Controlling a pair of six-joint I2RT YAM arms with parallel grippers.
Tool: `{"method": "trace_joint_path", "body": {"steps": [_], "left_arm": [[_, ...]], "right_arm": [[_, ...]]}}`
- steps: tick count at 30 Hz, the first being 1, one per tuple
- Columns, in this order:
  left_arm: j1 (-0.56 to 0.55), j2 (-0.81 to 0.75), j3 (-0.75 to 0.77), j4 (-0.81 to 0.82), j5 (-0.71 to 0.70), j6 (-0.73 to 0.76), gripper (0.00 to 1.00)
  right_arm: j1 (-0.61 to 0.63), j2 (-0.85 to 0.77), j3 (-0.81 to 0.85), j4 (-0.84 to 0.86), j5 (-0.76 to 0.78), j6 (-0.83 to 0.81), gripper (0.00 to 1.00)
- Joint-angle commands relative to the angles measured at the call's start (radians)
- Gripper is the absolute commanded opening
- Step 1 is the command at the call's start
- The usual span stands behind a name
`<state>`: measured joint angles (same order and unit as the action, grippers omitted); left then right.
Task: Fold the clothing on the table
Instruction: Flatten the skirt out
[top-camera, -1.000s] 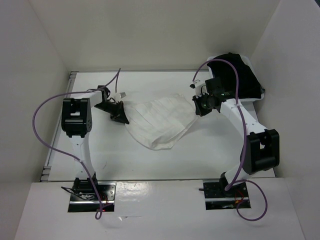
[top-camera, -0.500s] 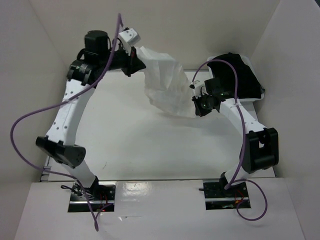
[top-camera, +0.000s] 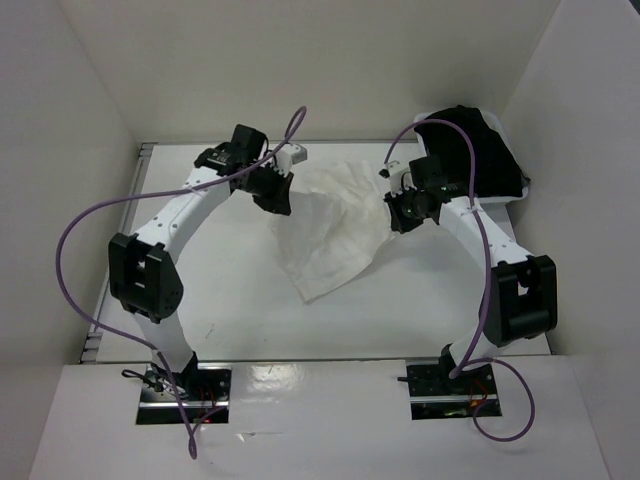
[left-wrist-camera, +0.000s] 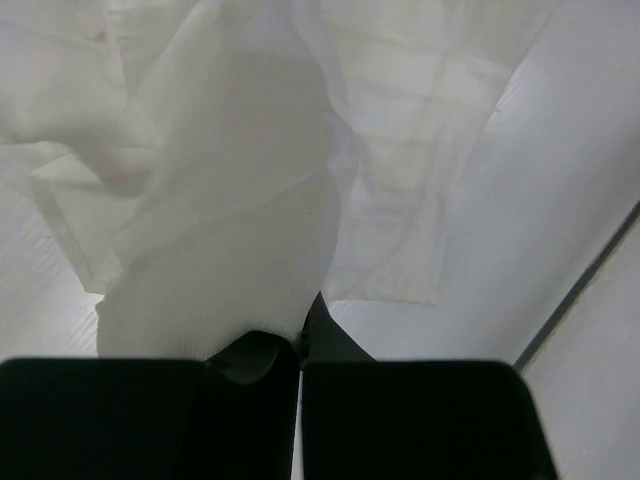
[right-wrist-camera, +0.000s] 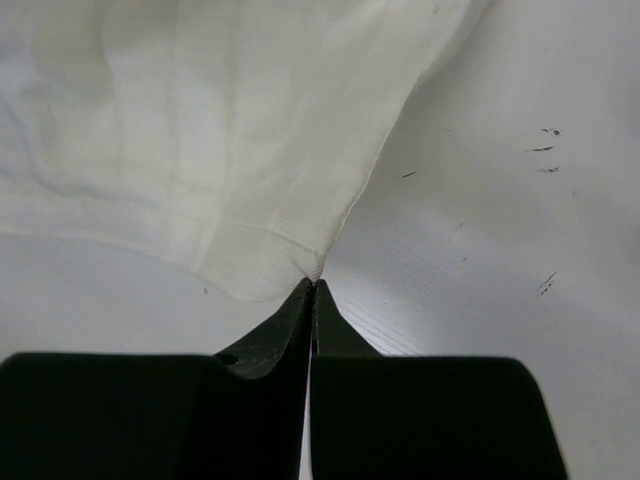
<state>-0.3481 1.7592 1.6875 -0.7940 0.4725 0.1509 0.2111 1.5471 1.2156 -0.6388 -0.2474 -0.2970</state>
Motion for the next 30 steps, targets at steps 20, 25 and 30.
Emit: {"method": "trace_joint_path", "body": {"steps": [20, 25, 30], "left_arm": [[0.279, 0.151, -0.074, 0.200, -0.239, 0.061, 0.86], [0.313, 0.088, -0.040, 0.000, 0.040, 0.016, 1.00], [0.145, -0.012, -0.191, -0.119, 0.195, 0.051, 1.00]], "right_arm": [[-0.009, -0.044, 0.012, 0.002, -0.055, -0.024, 0.00], [-0.009, -0.056, 0.012, 0.002, -0.055, -0.024, 0.00], [-0.009, -0.065, 0.001, 0.021, -0.055, -0.013, 0.00]]}}
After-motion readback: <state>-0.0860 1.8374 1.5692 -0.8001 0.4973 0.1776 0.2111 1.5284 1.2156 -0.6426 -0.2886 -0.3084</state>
